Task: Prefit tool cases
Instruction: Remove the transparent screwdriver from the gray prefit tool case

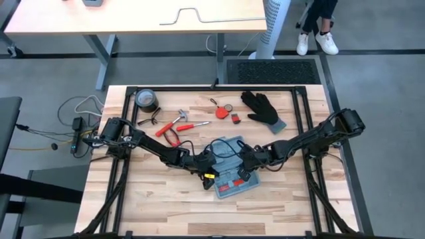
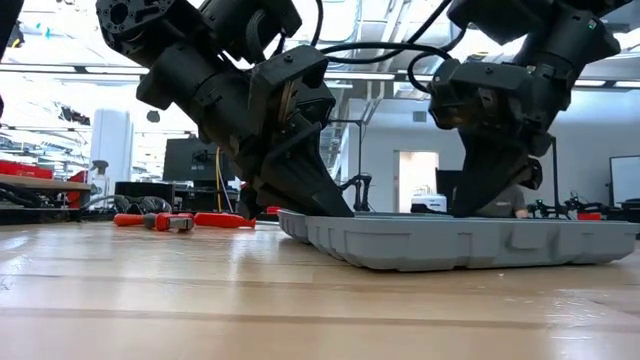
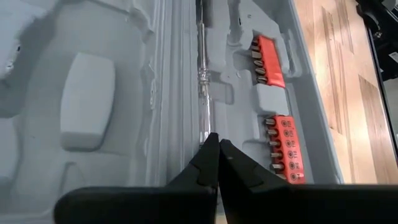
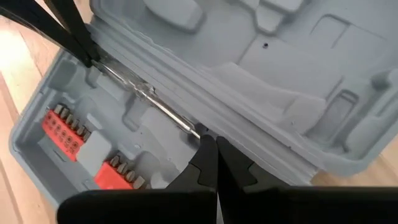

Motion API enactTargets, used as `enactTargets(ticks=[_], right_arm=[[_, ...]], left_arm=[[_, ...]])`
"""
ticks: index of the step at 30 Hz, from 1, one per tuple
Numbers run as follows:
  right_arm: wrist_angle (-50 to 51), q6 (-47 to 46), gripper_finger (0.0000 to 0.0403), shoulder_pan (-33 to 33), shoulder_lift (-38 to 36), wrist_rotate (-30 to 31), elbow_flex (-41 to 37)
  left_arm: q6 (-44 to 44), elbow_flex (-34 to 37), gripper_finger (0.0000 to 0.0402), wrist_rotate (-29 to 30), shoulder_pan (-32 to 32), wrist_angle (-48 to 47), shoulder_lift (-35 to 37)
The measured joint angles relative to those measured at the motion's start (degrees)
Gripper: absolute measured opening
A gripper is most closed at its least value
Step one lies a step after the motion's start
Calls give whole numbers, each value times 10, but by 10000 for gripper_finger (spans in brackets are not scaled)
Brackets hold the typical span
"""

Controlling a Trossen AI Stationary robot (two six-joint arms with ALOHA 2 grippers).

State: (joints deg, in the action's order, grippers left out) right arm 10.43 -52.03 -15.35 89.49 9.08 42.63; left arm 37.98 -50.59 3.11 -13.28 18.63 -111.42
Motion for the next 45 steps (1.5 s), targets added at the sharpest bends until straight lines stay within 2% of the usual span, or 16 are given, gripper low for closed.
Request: enactTargets(ticks=[10,16,19,24,26,30,34,45], right_arm=[[-8,-4,0,0,0,0,0],[-49,-16,0,0,46,-15,2],[-38,-33,0,0,69,-15,4],[-52,-35,0,0,77,-22,4],[-49,-35,0,0,79,-24,5],[-41,-43,0,0,79,-23,4],[-58,-23,0,2,55,-19,0],[-21,0,0,6,-19,12,-2]], left_arm=[[-2,0,0,1,1,0,0],[-2,0,0,2,2,0,0],[-2,0,0,0,2,0,0],[-37,2,0,-55,9,-13,44],[-56,5,0,-59,11,-39,76],[-98,3,0,-5,3,-107,146],[-124,3,0,57,0,-178,181],[-127,1,0,74,0,-184,174]])
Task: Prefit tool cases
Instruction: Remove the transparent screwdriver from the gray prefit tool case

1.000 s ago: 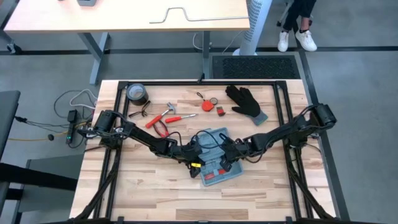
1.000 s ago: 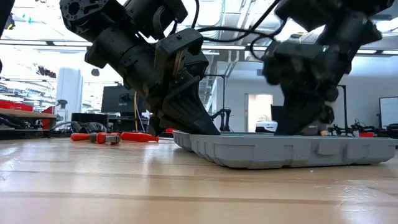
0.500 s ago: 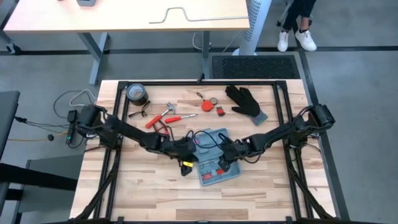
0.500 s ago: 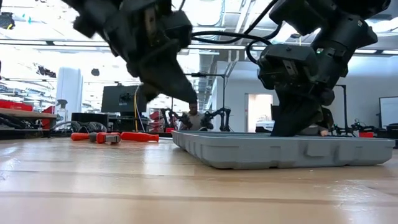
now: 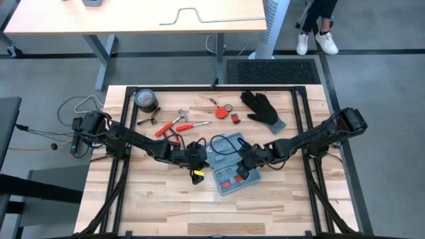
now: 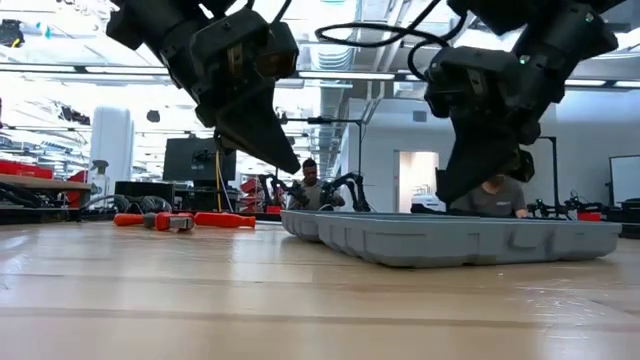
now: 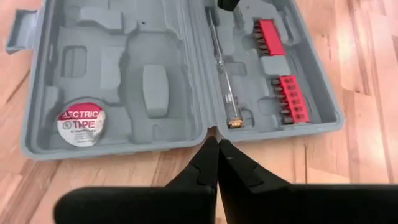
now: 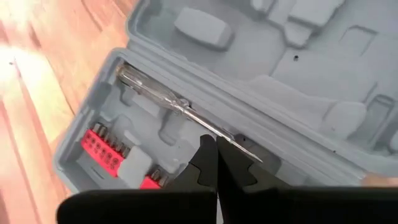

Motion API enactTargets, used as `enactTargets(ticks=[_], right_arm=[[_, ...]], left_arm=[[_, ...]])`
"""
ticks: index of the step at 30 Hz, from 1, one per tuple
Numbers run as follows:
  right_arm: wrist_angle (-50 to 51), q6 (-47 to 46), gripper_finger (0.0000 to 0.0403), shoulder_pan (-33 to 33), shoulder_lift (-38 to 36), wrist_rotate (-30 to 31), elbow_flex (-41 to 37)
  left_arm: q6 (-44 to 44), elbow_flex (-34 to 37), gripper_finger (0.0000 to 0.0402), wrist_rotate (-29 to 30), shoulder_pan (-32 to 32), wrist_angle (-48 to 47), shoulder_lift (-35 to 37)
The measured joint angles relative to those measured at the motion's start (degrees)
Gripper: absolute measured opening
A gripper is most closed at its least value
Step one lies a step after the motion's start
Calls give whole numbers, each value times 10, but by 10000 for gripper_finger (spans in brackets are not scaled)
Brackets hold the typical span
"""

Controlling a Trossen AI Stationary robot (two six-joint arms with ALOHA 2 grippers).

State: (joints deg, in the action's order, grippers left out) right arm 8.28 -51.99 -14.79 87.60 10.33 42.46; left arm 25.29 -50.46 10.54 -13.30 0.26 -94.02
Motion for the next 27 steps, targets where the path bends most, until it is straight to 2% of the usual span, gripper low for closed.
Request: enactTargets(ticks=[3,6,12,22,27], right_arm=[[13,0,0,1,1,1,1],[22,0,0,5,31,-3,1],[-18,-19,0,17,92,-31,6],[7,-20,0,22,78,-34,4],[-15,-11,0,22,72,-30,3]], left_arm=[[-2,0,0,2,0,1,0],[-2,0,0,2,0,4,0],[-2,0,0,3,0,4,1],[-2,-1,0,4,0,5,1],[-2,-1,0,4,0,5,1]])
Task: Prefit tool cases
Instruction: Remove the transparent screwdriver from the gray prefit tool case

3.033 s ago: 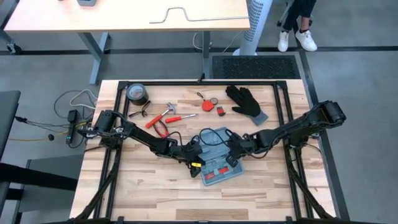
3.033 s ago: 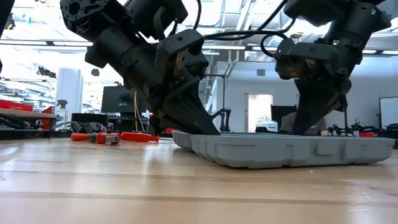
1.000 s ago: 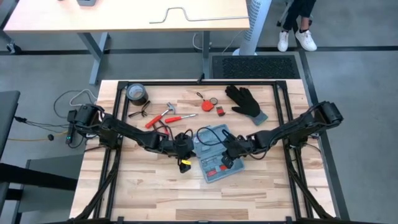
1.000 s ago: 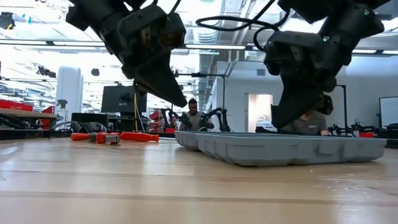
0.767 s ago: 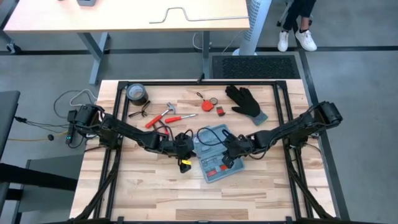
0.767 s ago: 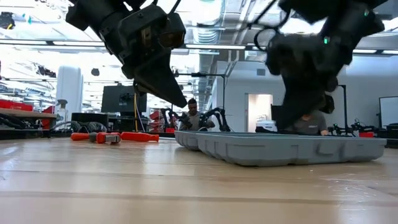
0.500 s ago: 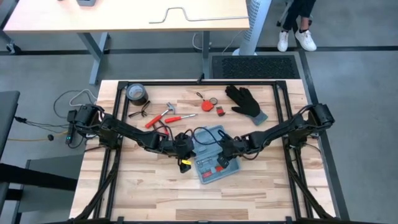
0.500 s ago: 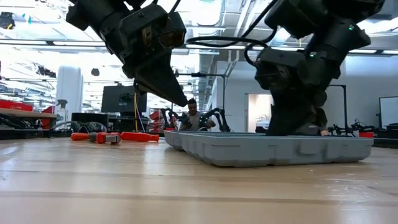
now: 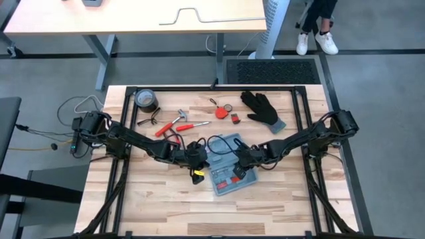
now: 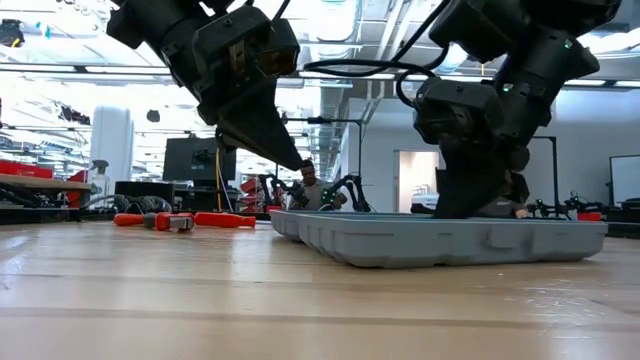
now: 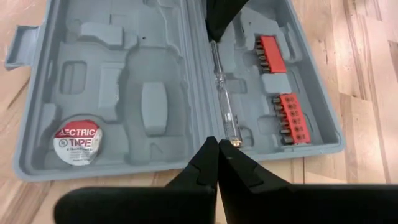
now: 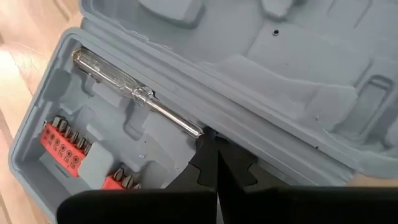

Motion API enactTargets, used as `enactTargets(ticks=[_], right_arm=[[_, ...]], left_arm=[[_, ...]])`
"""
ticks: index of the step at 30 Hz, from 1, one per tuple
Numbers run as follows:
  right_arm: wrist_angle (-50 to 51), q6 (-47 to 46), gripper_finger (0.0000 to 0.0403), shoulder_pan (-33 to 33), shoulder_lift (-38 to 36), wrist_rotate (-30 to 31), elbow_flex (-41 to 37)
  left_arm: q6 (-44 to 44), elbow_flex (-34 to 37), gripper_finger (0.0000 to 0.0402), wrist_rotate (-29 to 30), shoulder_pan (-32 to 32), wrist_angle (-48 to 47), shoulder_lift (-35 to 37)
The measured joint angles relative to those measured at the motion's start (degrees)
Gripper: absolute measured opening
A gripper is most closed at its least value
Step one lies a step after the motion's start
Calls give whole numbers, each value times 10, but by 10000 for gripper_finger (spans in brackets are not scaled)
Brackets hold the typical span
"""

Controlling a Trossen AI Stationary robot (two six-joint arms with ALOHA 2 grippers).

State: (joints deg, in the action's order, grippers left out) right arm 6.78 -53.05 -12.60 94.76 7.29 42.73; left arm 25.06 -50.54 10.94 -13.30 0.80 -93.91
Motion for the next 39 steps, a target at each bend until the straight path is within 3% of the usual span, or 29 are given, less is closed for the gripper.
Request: enactTargets(ticks=[6,12,17,22,27,33,39], right_arm=[[-19,91,5,-22,-45,64,18],[-15,143,38,-18,-44,69,23],[61,95,86,8,-45,69,24],[69,60,127,19,-68,70,7],[68,6,142,6,-115,92,-35],[45,-52,138,-24,-139,97,-79],[-2,-116,132,-56,-103,127,-95]], left_arm=[[-21,0,0,1,-5,36,0],[-84,-1,7,0,-12,107,1],[-82,-2,59,1,-11,127,-23],[-73,-43,129,-20,-14,132,-96],[-95,-133,175,18,-15,1,-148],[-144,-209,180,64,-18,-117,-200],[-151,-244,180,88,-18,-209,-231]])
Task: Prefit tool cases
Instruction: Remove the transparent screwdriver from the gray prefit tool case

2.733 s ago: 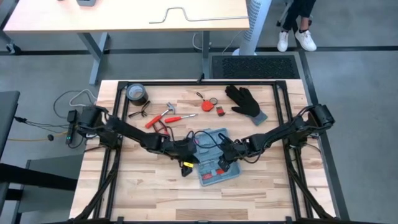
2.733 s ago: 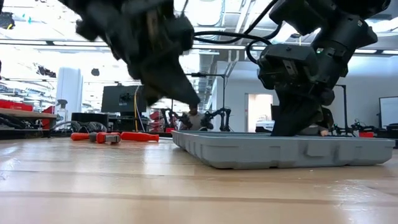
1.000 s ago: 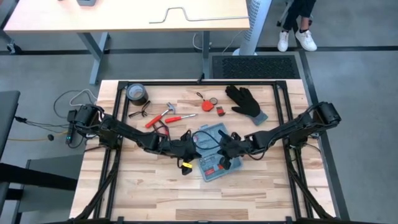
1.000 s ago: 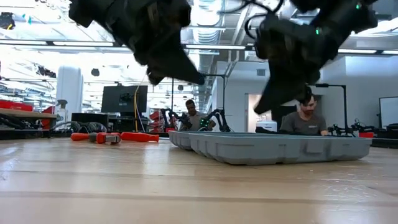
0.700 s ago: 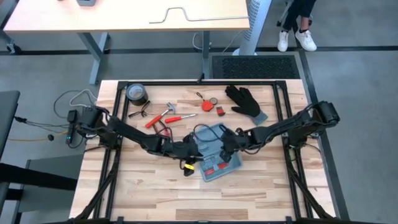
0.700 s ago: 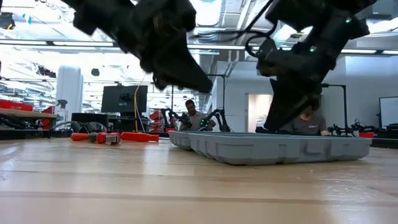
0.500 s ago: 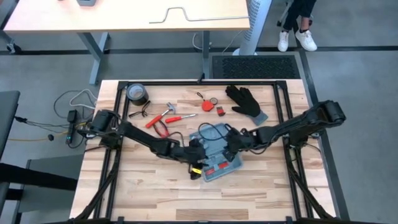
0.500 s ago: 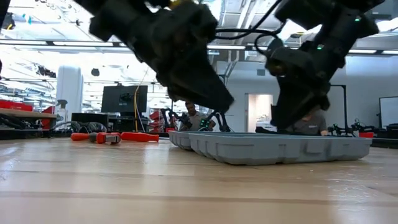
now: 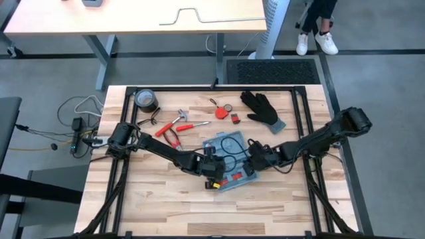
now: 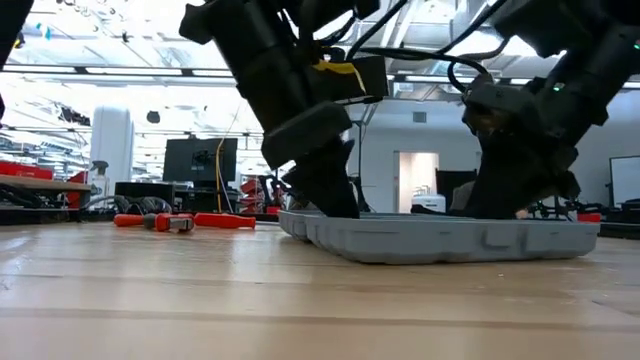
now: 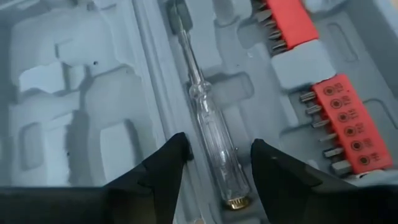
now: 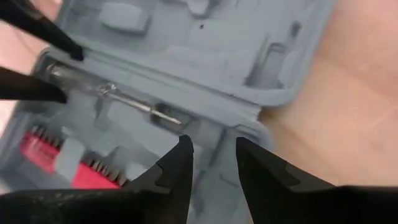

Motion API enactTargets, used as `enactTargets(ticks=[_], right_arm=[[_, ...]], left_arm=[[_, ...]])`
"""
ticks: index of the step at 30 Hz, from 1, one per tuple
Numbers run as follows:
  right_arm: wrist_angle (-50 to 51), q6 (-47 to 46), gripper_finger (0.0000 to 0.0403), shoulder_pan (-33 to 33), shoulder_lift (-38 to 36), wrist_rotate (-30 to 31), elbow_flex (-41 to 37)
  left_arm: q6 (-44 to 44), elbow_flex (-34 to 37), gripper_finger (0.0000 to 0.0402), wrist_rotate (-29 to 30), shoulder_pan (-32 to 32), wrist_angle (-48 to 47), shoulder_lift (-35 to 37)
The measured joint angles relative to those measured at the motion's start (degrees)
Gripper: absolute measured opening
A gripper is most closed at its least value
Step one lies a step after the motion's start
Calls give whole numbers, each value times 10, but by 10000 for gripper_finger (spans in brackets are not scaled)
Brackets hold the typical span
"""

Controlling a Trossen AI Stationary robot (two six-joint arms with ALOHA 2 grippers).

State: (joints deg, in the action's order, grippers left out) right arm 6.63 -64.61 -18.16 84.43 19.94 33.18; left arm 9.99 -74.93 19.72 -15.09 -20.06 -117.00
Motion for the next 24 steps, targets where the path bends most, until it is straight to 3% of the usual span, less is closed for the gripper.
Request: enactTargets(ticks=[6,17,24], right_arm=[[-99,-14,132,-27,31,1,-6],[-139,-21,132,-28,49,10,-6],[-157,-20,132,-28,55,8,-6]], left_arm=[[-2,3,180,42,0,-54,16],[-27,7,180,11,6,45,21],[-23,5,180,35,10,55,-1]])
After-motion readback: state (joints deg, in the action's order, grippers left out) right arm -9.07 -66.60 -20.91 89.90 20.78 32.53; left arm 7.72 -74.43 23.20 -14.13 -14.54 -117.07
